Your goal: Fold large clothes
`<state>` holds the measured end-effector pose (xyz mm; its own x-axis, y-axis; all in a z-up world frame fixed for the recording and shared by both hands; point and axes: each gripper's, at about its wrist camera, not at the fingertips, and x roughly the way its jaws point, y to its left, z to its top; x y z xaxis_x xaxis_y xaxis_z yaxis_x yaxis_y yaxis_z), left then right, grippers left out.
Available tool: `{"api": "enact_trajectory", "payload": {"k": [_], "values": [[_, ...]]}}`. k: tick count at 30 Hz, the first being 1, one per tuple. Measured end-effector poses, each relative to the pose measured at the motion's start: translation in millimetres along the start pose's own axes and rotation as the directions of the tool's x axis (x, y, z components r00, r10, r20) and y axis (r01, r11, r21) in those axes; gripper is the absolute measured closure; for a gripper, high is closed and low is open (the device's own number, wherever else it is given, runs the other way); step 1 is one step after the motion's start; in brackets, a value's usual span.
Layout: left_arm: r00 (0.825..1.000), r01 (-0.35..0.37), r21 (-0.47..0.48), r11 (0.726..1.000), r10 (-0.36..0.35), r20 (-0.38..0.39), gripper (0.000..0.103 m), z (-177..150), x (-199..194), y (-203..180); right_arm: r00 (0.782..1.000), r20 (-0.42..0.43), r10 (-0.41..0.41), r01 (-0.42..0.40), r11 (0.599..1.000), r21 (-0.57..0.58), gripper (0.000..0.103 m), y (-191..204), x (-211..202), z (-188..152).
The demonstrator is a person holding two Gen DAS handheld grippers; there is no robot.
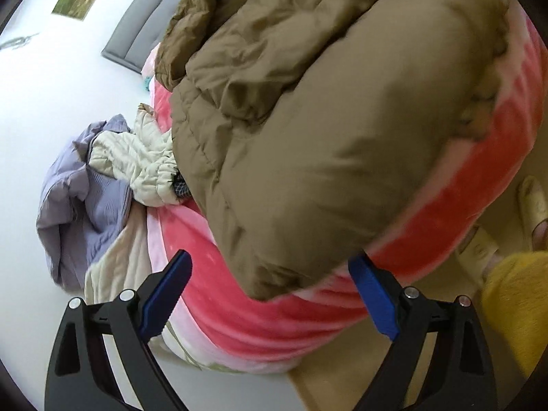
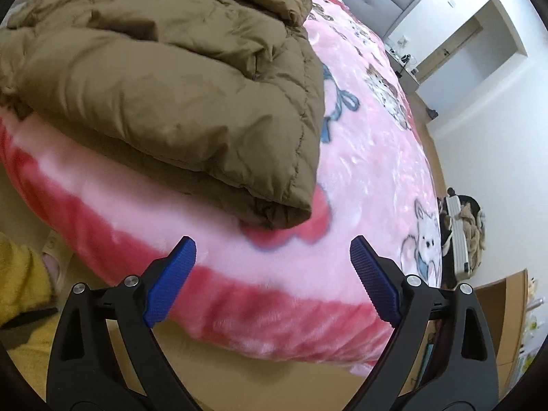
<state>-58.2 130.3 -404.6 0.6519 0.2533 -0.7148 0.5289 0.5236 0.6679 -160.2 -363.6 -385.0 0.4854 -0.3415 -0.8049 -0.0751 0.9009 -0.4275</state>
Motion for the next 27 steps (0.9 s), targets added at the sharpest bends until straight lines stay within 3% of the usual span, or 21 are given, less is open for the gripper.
{"api": "enact_trajectory", "payload": {"k": [5,9,18,20,23,25,27], "values": [[0.997,-0.004,-0.098,0.995,0.012,0.083,0.013,15.1,-4.2,36.4,0.997,0.081,-0.016,0.007,0.994,0.111,0.025,-13.3,-10.2,21.8],[0.993,-0.021,-0.12,0.993,0.035,0.113,0.013,24.9,-10.2,41.1,0.997,0.079,0.019,-0.035,0.976,0.215,0.026,-28.4,-4.8,30.5],[0.996,-0.019,-0.119,0.993,0.03,0.086,0.013,22.0,-9.0,40.3,0.995,0.092,-0.047,0.029,0.981,0.189,0.029,-19.9,-0.2,22.3],[0.998,-0.009,-0.128,0.992,0.018,0.068,0.013,24.3,-4.2,40.7,0.998,0.064,-0.026,0.016,0.99,0.141,0.029,-15.6,14.5,21.5],[0.999,-0.015,-0.086,0.996,0.02,0.049,0.013,27.6,4.2,31.2,0.994,0.099,-0.05,0.046,0.998,0.042,0.031,-7.8,20.2,23.4],[0.997,-0.036,-0.061,0.997,0.04,0.065,0.013,30.4,4.4,27.6,0.993,0.116,-0.031,0.024,0.998,0.059,0.036,-14.9,21.4,29.8],[0.995,-0.046,-0.083,0.995,0.053,0.083,0.014,35.9,1.0,31.8,0.992,0.123,-0.027,0.017,0.996,0.082,0.048,-23.2,22.1,37.9]]}}
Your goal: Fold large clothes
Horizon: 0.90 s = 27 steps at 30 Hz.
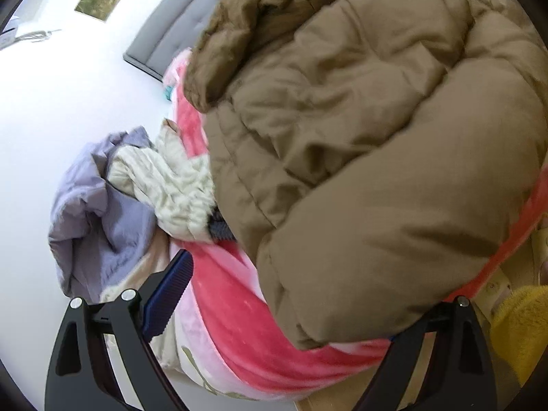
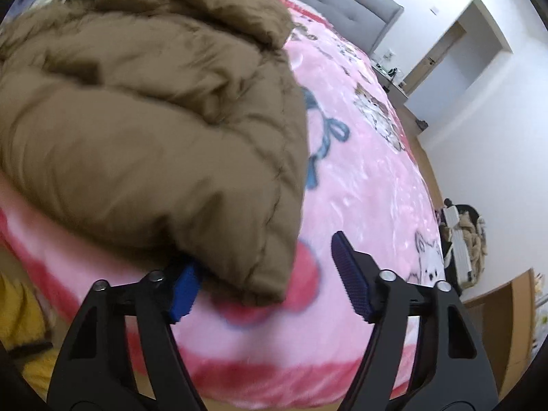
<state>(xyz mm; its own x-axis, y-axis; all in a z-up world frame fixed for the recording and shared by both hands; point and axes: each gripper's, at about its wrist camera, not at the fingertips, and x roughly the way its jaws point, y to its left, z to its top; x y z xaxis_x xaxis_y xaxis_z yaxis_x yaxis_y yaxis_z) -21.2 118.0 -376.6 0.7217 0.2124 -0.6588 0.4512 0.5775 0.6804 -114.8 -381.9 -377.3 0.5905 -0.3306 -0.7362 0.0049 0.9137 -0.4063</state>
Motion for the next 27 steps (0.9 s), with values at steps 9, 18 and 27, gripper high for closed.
{"api": "enact_trajectory", "payload": {"k": [9,18,27], "values": [[0.997,0.071,-0.207,0.976,-0.077,-0.021,0.015,16.0,4.2,29.2,0.993,0.069,0.099,-0.112,0.968,0.224,0.047,-32.7,-7.0,28.2],[0.979,0.119,-0.15,0.981,-0.141,-0.144,0.029,-6.5,46.7,1.7,0.981,-0.082,0.178,-0.164,0.974,0.154,0.087,-14.3,23.4,10.1],[0.943,0.054,-0.326,0.944,-0.155,-0.294,0.088,16.4,19.2,24.4,0.978,-0.103,0.179,-0.128,0.916,0.38,0.093,-53.6,-13.0,43.9]]}}
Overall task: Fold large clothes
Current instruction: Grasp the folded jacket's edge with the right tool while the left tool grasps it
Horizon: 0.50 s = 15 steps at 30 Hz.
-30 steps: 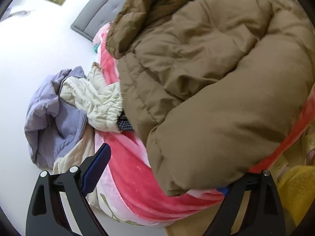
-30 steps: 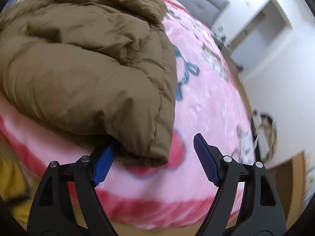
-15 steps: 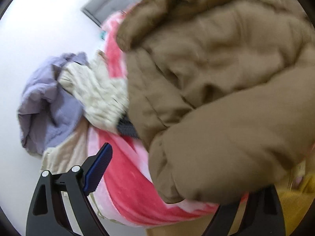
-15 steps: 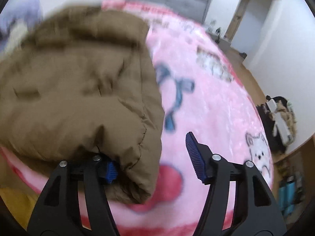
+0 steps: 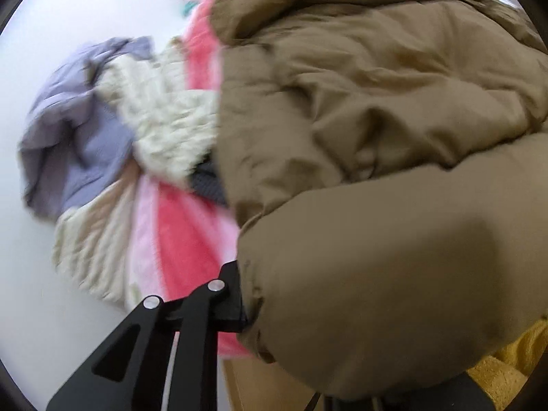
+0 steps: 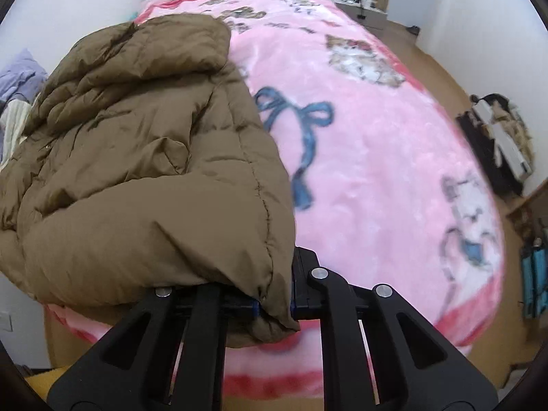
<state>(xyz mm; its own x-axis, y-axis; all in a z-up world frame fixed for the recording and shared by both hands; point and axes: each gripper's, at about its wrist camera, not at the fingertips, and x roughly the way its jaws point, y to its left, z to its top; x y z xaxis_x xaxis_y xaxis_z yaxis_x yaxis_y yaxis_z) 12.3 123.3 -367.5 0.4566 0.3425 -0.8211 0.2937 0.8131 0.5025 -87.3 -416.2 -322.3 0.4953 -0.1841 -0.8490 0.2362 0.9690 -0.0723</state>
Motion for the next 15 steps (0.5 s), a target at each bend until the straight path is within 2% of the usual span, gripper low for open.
{"api": "enact_trajectory", "payload": {"k": [3,5,7,9,10,12,15], "values": [[0.996,-0.022,-0.034,0.999,0.019,-0.085,0.088,-5.9,-5.0,9.5,0.998,-0.05,-0.023,0.022,1.0,-0.011,0.093,-3.0,-3.6,5.4],[0.988,-0.023,-0.053,0.998,0.015,-0.154,0.088,-7.2,-5.6,8.5,0.995,-0.091,-0.041,0.041,0.999,-0.001,0.093,-7.9,4.3,7.7],[0.978,-0.014,-0.061,0.998,0.001,-0.207,0.088,-6.3,-2.2,7.6,0.99,-0.121,-0.072,0.066,0.997,-0.051,0.093,-5.7,12.3,7.3],[0.968,-0.024,-0.114,0.993,-0.005,-0.25,0.088,-3.9,-7.3,11.0,0.987,-0.15,-0.055,0.05,0.998,-0.033,0.093,-9.0,14.0,13.3],[0.969,-0.027,-0.16,0.987,-0.013,-0.245,0.088,0.0,-16.0,18.3,0.992,-0.122,-0.034,0.033,0.999,-0.009,0.093,-11.0,-1.2,23.1],[0.979,-0.032,-0.275,0.961,-0.026,-0.204,0.088,8.0,-39.1,42.2,0.999,-0.03,-0.021,0.02,0.999,-0.043,0.093,-6.4,-36.5,44.3],[0.991,-0.01,-0.424,0.906,-0.048,-0.126,0.088,17.2,-69.4,80.5,0.998,0.051,-0.026,0.031,0.994,-0.109,0.093,1.3,-71.3,74.7]]}}
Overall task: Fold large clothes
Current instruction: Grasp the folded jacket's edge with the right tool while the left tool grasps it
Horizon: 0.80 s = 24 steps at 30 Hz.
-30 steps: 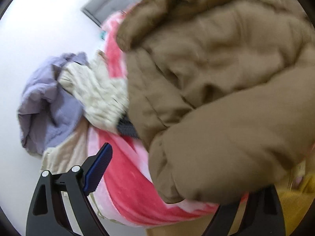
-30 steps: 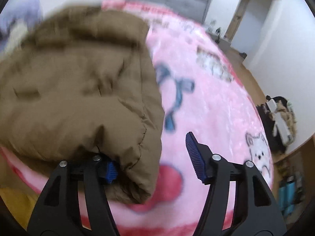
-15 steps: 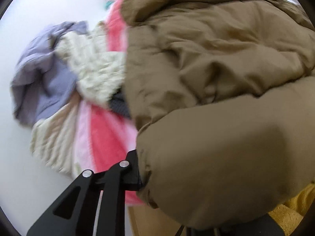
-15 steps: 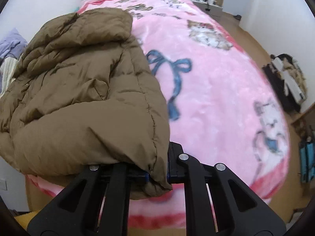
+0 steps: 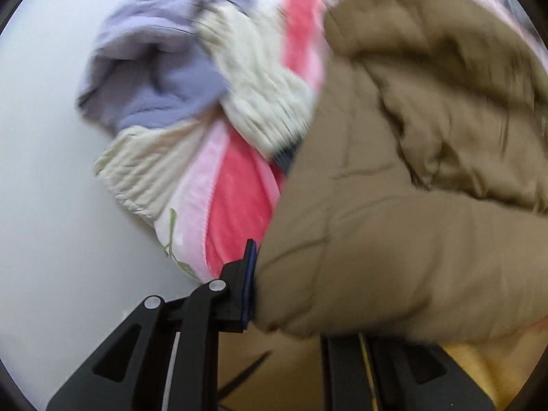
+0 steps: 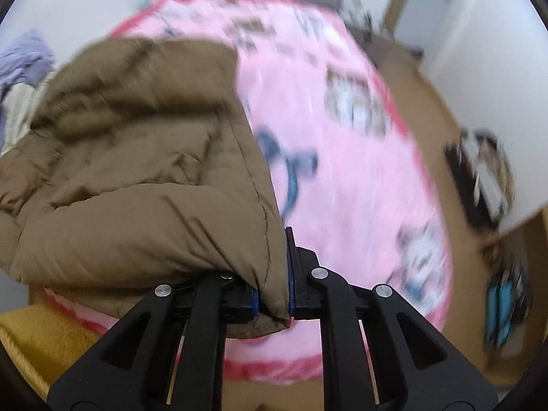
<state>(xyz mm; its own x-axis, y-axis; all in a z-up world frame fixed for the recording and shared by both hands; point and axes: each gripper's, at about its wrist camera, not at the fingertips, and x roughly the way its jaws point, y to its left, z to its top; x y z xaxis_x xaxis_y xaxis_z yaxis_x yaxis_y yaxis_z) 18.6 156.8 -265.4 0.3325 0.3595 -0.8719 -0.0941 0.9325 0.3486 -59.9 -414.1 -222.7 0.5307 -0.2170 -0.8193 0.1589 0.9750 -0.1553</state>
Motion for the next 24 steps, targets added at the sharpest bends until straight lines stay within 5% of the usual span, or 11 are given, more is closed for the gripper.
{"api": "enact_trajectory", "payload": {"k": [5,12,19,24], "values": [[0.997,0.06,-0.118,0.991,-0.054,0.055,0.088,49.1,-20.6,28.4,0.998,0.056,-0.031,0.029,0.999,0.038,0.093,-2.3,-22.0,63.3],[0.986,0.135,-0.143,0.98,-0.119,0.119,0.088,152.6,-14.2,43.4,0.991,0.109,-0.084,0.083,0.996,0.015,0.092,12.6,-18.6,147.9],[0.963,0.12,-0.04,0.992,-0.107,0.246,0.088,249.7,-6.8,20.9,0.981,0.163,-0.107,0.107,0.994,0.009,0.092,17.3,13.1,220.0],[0.953,0.091,-0.078,0.993,-0.064,0.296,0.088,303.5,-1.4,2.1,0.977,0.181,-0.109,0.099,0.993,0.067,0.092,12.3,57.1,263.3]]}}
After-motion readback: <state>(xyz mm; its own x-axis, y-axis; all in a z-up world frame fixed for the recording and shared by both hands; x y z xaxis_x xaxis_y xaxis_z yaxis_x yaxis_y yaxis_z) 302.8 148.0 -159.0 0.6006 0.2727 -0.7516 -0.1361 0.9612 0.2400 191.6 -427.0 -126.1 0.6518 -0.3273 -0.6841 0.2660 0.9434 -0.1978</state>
